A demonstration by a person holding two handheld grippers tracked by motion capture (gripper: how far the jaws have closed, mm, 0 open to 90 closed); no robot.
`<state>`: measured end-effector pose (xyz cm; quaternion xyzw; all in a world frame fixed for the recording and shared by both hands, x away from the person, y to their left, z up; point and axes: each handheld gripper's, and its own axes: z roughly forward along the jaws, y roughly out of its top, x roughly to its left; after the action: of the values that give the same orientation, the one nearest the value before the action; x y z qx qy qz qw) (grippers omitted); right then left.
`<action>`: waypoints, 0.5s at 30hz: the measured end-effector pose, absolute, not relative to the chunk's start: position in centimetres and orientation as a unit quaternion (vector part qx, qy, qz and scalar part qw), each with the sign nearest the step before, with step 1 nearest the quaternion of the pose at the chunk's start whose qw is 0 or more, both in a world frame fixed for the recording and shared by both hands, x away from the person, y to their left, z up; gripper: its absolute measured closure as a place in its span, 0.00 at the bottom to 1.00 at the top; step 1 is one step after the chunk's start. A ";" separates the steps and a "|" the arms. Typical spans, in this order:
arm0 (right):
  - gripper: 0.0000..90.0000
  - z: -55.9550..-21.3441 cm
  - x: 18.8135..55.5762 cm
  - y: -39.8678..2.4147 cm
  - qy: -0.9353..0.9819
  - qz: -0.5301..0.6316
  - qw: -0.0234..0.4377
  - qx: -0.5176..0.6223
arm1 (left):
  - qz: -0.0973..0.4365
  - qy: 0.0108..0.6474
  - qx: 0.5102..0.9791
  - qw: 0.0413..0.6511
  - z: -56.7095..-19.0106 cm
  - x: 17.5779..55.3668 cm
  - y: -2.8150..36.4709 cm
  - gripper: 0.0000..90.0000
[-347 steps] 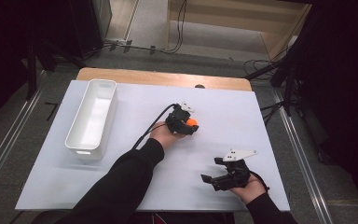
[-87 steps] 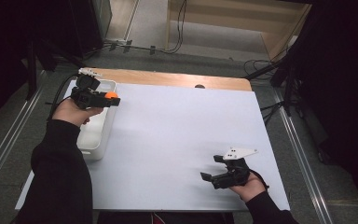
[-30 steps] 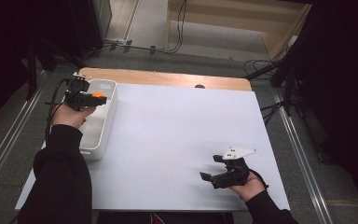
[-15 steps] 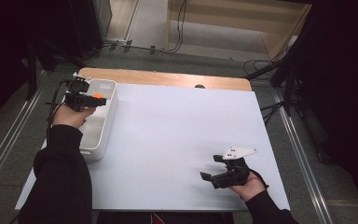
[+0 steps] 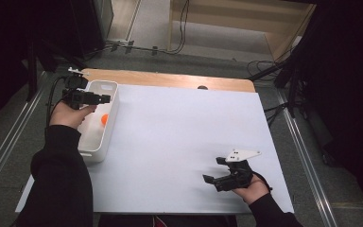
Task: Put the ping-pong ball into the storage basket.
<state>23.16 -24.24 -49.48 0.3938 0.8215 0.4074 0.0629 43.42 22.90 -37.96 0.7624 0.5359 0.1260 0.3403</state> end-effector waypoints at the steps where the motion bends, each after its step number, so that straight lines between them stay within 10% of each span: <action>1: 0.11 -49.5 23.1 -24.3 0.821 0.407 0.063 0.395 | 0.124 0.534 0.763 0.344 -37.8 43.4 22.8 0.32; 15: 0.11 -49.5 23.0 -24.4 0.821 0.408 0.064 0.394 | 0.087 0.493 0.788 0.359 -37.5 43.1 20.2 0.30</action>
<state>23.00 -24.38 -49.47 0.3939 0.8213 0.4075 0.0642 43.07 20.18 -37.47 0.7876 0.4932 0.0866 0.3590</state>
